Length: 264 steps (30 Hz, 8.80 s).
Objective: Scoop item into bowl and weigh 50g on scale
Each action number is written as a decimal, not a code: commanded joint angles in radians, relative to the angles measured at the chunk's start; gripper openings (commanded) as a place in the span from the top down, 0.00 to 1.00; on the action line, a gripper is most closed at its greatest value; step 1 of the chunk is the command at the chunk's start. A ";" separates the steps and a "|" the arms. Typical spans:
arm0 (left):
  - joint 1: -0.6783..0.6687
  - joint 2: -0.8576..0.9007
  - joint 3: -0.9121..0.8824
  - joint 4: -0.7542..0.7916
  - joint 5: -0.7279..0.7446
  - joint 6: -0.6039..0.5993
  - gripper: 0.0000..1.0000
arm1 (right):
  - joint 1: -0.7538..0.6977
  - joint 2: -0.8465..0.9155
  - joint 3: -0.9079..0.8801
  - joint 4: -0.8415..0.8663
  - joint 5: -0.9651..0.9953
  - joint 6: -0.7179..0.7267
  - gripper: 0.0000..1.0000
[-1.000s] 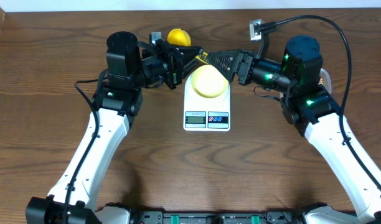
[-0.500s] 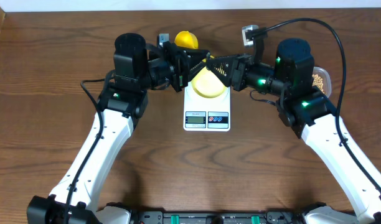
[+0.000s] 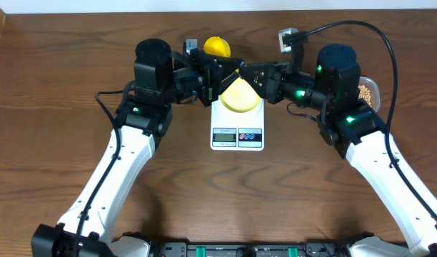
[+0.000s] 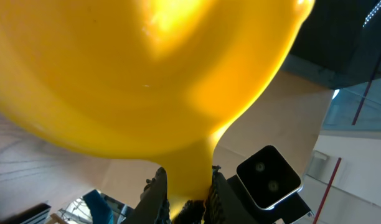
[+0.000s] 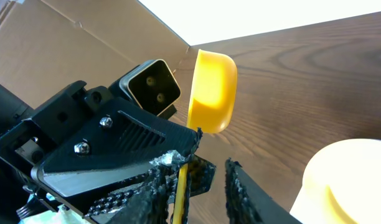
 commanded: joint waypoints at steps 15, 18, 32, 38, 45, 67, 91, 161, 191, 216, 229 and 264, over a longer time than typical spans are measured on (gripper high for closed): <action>-0.013 -0.008 -0.002 0.005 0.009 -0.009 0.92 | 0.006 -0.002 0.017 0.003 0.013 -0.011 0.99; -0.013 -0.008 -0.002 0.005 0.009 -0.009 0.92 | 0.006 -0.002 0.017 0.003 0.013 -0.011 0.99; -0.013 -0.008 -0.002 0.005 0.005 0.026 0.41 | 0.000 -0.009 0.017 0.002 0.208 0.177 0.99; 0.007 -0.008 -0.002 0.005 -0.002 0.150 0.39 | -0.017 -0.059 0.017 -0.027 0.366 0.179 0.99; 0.061 -0.008 -0.002 0.001 0.002 0.336 0.39 | -0.096 -0.150 0.041 -0.217 0.438 0.137 0.99; 0.098 -0.010 0.272 -0.881 -0.447 1.135 0.49 | -0.262 -0.168 0.374 -0.942 0.644 -0.155 0.99; 0.095 -0.013 0.390 -1.125 -0.572 1.216 0.56 | -0.356 -0.163 0.374 -1.204 0.539 -0.183 0.99; -0.341 0.032 0.121 -1.017 -0.657 1.195 0.93 | -0.356 -0.192 0.374 -1.208 0.562 -0.309 0.99; -0.281 -0.175 0.083 -1.114 -0.645 1.347 0.93 | -0.356 -0.217 0.374 -1.197 0.592 -0.273 0.99; -0.340 -0.008 -0.187 -0.608 -0.626 1.264 0.93 | -0.356 -0.217 0.374 -1.179 0.592 -0.273 0.99; -0.362 0.082 -0.112 -0.669 -0.631 1.320 0.93 | -0.356 -0.217 0.374 -1.179 0.591 -0.273 0.99; -0.362 0.258 0.007 -0.671 -0.669 1.399 0.93 | -0.356 -0.217 0.374 -1.193 0.588 -0.278 0.99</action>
